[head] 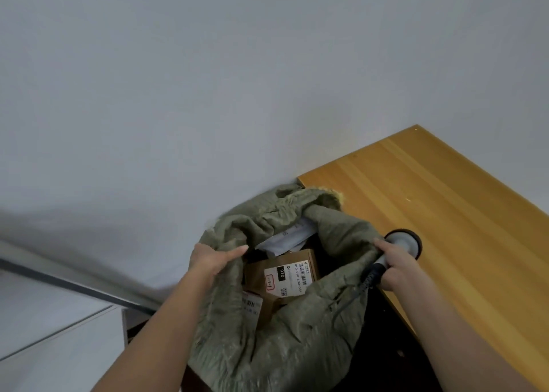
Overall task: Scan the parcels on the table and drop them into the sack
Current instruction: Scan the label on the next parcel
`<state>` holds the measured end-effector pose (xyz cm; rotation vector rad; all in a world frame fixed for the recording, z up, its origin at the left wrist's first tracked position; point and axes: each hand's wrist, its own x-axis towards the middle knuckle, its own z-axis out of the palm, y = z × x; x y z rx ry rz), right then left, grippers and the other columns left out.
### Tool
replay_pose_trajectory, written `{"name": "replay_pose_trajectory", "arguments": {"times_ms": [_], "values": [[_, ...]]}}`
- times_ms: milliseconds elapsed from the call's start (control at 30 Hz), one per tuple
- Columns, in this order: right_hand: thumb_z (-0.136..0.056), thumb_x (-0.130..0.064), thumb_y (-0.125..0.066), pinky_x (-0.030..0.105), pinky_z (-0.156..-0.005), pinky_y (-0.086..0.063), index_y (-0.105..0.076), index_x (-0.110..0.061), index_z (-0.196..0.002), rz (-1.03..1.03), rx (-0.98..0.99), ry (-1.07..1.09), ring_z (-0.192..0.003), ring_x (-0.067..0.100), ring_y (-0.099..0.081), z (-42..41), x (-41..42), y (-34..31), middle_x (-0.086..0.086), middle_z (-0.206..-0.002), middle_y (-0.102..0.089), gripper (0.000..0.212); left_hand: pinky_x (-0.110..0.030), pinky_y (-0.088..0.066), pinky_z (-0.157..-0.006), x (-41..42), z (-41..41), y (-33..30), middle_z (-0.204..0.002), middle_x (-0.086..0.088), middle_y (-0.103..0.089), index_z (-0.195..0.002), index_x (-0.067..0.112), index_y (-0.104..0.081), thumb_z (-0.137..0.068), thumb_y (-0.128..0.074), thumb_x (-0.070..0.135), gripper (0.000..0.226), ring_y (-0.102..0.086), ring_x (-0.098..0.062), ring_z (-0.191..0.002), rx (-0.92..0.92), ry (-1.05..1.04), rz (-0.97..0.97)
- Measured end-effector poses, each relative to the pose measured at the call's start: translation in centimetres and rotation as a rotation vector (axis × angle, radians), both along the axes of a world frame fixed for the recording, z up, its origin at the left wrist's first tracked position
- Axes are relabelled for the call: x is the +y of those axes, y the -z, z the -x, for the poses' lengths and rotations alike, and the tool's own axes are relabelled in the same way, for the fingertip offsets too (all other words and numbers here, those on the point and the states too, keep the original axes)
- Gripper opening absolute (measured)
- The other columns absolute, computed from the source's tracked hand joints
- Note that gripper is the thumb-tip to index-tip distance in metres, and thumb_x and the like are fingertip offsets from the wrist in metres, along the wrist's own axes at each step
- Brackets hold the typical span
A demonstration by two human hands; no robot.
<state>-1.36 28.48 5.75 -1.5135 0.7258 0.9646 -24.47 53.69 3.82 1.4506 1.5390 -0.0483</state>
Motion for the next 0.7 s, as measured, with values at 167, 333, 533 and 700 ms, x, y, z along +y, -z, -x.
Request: {"name": "replay_pose_trajectory", "arguments": {"times_ms": [167,333,533,700], "values": [[-0.093,-0.025,-0.066,0.056,-0.104,-0.041,-0.039,0.003,-0.141,-0.029,0.015,0.027,-0.124,0.042,-0.047,-0.6,0.3,-0.4,0.018,-0.145,-0.042,0.062,-0.042,-0.045,-0.105,-2.3,1.6,-0.9,-0.140,-0.015,-0.051,-0.141,0.000,-0.044,-0.063,-0.079,0.064,0.106,-0.052,-0.030,-0.125,0.326,0.409,0.310],[-0.097,-0.013,-0.059,0.047,-0.093,-0.047,-0.043,-0.002,-0.134,-0.014,0.002,-0.058,-0.107,0.038,-0.052,-0.4,0.8,-2.1,0.019,-0.125,-0.048,0.042,-0.041,-0.060,-0.066,-4.9,2.5,-3.0,-0.088,-0.021,-0.060,-0.110,-0.010,-0.050,-0.100,-0.051,0.014,0.026,-0.066,-0.038,-0.092,0.361,0.268,0.420],[-0.099,-0.014,-0.052,0.037,-0.086,-0.045,-0.044,0.003,-0.129,-0.027,-0.055,0.016,-0.099,0.030,-0.052,-3.1,1.4,-5.8,0.015,-0.129,-0.047,0.035,-0.011,-0.037,-0.030,1.8,-2.8,-9.3,-0.063,-0.014,-0.048,-0.080,-0.003,-0.047,-0.099,-0.029,-0.005,0.026,-0.049,-0.011,-0.028,-0.503,-0.406,0.334],[-0.095,-0.014,-0.052,0.030,-0.069,-0.037,-0.044,-0.012,-0.131,0.012,-0.109,0.374,-0.088,0.015,-0.046,-4.1,-0.1,-4.2,-0.001,-0.123,-0.044,0.037,-0.042,-0.046,-0.094,0.1,-1.1,-6.2,-0.133,-0.007,-0.055,-0.144,0.011,-0.039,-0.097,-0.059,0.028,0.054,-0.053,-0.025,-0.121,-0.666,-0.362,0.320]]}}
